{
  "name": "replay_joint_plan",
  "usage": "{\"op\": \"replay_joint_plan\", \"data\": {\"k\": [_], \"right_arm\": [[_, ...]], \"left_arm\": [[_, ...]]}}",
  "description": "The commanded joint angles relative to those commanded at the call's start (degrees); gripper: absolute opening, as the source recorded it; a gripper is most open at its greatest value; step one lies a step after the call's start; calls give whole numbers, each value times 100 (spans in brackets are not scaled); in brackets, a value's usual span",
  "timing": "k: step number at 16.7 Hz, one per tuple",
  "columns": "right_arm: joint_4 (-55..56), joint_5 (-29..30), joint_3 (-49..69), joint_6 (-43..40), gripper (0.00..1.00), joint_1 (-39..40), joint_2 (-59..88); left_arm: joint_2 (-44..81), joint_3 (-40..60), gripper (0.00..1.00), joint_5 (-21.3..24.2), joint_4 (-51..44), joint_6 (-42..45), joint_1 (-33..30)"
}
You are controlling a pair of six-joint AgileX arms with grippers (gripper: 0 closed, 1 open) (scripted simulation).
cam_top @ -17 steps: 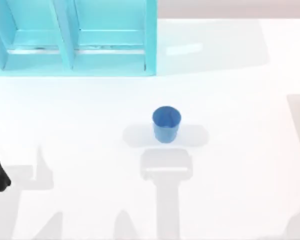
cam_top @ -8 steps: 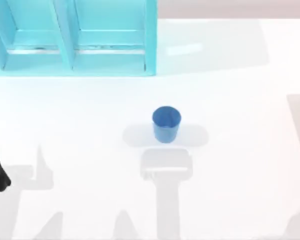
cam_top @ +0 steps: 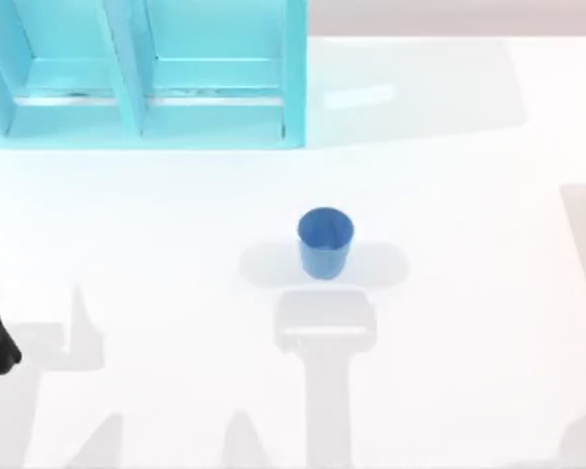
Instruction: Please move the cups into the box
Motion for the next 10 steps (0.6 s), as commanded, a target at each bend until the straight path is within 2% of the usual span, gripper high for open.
{"op": "replay_joint_plan", "data": {"k": [10], "right_arm": [[-96, -1, 97, -22, 100, 8, 14]], "left_arm": [[0, 0, 100, 0, 0, 0, 0]]}}
